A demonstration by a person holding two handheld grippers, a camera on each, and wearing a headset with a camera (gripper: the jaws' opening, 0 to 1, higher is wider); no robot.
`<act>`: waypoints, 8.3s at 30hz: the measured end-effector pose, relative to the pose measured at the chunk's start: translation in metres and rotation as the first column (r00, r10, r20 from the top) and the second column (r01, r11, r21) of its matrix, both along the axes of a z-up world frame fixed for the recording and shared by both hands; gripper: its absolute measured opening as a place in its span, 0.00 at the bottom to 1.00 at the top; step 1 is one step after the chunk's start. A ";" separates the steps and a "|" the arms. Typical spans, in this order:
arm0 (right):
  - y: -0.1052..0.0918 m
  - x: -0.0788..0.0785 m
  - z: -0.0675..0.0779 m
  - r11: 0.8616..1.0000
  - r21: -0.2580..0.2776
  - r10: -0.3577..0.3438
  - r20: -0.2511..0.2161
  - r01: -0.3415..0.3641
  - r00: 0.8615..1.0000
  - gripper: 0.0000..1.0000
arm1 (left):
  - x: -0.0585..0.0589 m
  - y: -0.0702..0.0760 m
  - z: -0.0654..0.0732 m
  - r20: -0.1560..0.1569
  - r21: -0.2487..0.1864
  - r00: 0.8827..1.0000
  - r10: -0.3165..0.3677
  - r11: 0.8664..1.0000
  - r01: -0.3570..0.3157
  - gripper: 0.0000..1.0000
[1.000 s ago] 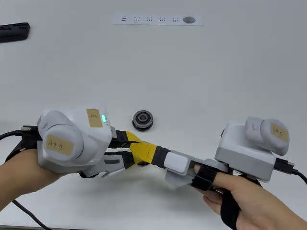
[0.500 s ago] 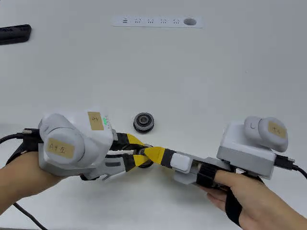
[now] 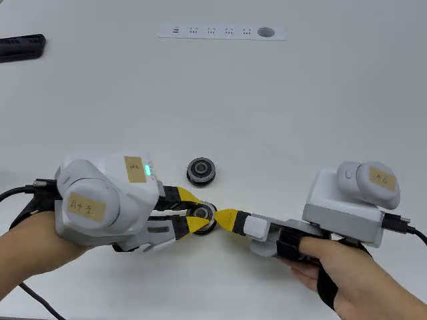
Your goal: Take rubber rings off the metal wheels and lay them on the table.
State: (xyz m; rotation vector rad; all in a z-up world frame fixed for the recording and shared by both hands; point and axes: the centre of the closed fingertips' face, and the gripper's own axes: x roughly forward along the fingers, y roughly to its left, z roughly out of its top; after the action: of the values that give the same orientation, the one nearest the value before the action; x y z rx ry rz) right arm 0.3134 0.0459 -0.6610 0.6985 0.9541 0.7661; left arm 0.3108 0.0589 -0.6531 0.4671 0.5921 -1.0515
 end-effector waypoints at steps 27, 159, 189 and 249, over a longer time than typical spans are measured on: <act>0.005 -0.001 0.006 0.995 -0.074 0.066 0.078 -0.060 0.995 0.01 | 0.000 0.000 0.000 0.002 -0.004 1.000 0.001 1.000 -0.001 0.13; -0.107 0.040 0.009 0.949 -0.189 -0.229 0.140 0.253 0.963 0.12 | 0.001 -0.002 0.006 0.007 -0.024 1.000 0.023 0.999 -0.023 0.18; -0.042 0.017 0.033 0.996 0.002 -0.090 0.126 0.090 0.988 0.17 | -0.002 0.000 0.000 -0.030 0.007 1.000 -0.001 1.000 0.001 0.14; 0.011 -0.012 0.016 0.994 0.094 0.053 0.001 -0.053 0.999 0.37 | -0.002 -0.001 -0.001 -0.027 0.013 0.999 -0.032 0.999 0.032 0.13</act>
State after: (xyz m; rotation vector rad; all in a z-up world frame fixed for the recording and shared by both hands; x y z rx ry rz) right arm 0.3016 0.0571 -0.6455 0.7580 0.9451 0.8617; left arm 0.3085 0.0584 -0.6537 0.4760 0.6174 -1.0863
